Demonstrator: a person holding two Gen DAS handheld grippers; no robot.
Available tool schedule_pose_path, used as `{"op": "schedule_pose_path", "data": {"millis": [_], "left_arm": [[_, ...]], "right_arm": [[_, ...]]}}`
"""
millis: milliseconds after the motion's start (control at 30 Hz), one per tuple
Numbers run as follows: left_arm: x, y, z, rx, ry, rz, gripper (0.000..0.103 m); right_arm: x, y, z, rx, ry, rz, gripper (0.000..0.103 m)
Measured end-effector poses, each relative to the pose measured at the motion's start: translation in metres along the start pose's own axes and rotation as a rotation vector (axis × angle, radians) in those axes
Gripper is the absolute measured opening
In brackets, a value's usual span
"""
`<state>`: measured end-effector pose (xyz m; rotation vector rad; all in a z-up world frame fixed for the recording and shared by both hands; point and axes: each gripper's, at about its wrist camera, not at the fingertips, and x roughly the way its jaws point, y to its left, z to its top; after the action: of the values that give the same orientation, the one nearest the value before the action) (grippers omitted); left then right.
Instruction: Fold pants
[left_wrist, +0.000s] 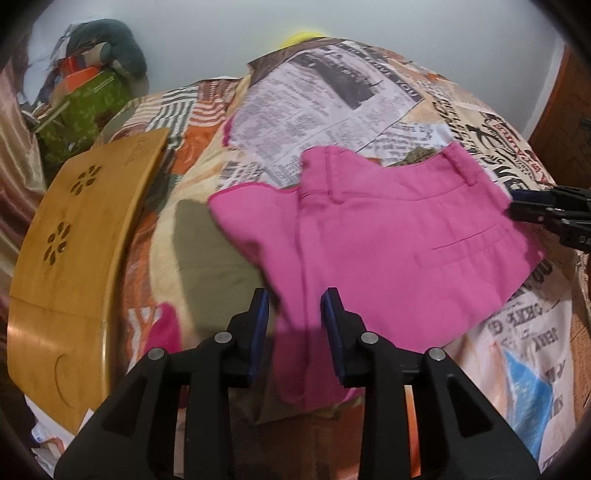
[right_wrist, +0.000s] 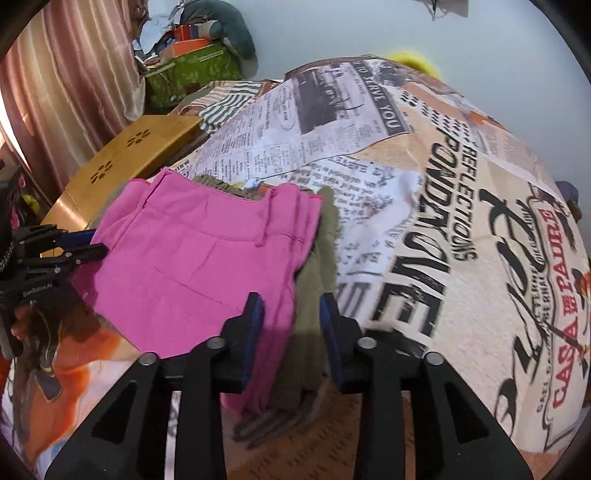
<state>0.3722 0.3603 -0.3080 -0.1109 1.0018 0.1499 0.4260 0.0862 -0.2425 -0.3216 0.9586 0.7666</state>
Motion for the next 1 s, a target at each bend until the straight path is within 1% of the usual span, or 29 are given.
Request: {"op": "schedule_pose_path", "data": {"millis": [100,167,333,433,533,667,700,767,800,833,900,933,1000], "left_arm": [[0.005,0.009,-0.005,-0.026,0.024,0.008,0.032],[0.009,0.012,-0.009,-0.040,0.033,0.009,0.032],[0.006,0.006,-0.009,-0.026,0.035,0.037,0.032],[-0.009,0.002,-0.006,-0.016,0.018,0.041,0.032],[-0.040,-0.006,-0.001,-0.006,-0.031,0.039,0.032],[-0.100,-0.021,0.006,-0.010,-0.127,0.037,0.032],[-0.114,-0.025,0.008,-0.011,-0.149,0.038,0.032],[-0.152,-0.036,0.009,-0.006,-0.207,0.035,0.032],[-0.173,-0.043,0.009,-0.001,-0.240,0.035,0.032],[-0.185,-0.048,0.010,0.002,-0.260,0.037,0.032],[-0.228,-0.062,0.006,0.018,-0.331,0.043,0.032],[-0.241,-0.066,0.004,0.023,-0.352,0.043,0.032],[-0.283,-0.079,-0.005,0.029,-0.426,0.039,0.032]], "right_arm": [[0.008,-0.003,-0.004,0.005,0.034,-0.007,0.033],[0.013,-0.002,-0.007,0.000,0.041,-0.013,0.034],[0.004,0.002,-0.004,0.010,0.024,-0.012,0.033],[-0.015,0.006,-0.002,0.008,-0.017,-0.006,0.033],[-0.044,0.014,0.002,0.000,-0.074,-0.003,0.033],[-0.093,0.029,0.005,-0.016,-0.164,0.008,0.034],[-0.111,0.036,0.004,-0.026,-0.199,0.009,0.034],[-0.137,0.045,0.004,-0.042,-0.248,0.008,0.033],[-0.157,0.051,0.003,-0.048,-0.286,0.009,0.034],[-0.170,0.055,0.001,-0.051,-0.311,0.013,0.034],[-0.200,0.063,-0.003,-0.047,-0.370,0.028,0.034],[-0.215,0.067,-0.006,-0.045,-0.399,0.038,0.033],[-0.247,0.077,-0.014,-0.050,-0.461,0.046,0.033]]}}
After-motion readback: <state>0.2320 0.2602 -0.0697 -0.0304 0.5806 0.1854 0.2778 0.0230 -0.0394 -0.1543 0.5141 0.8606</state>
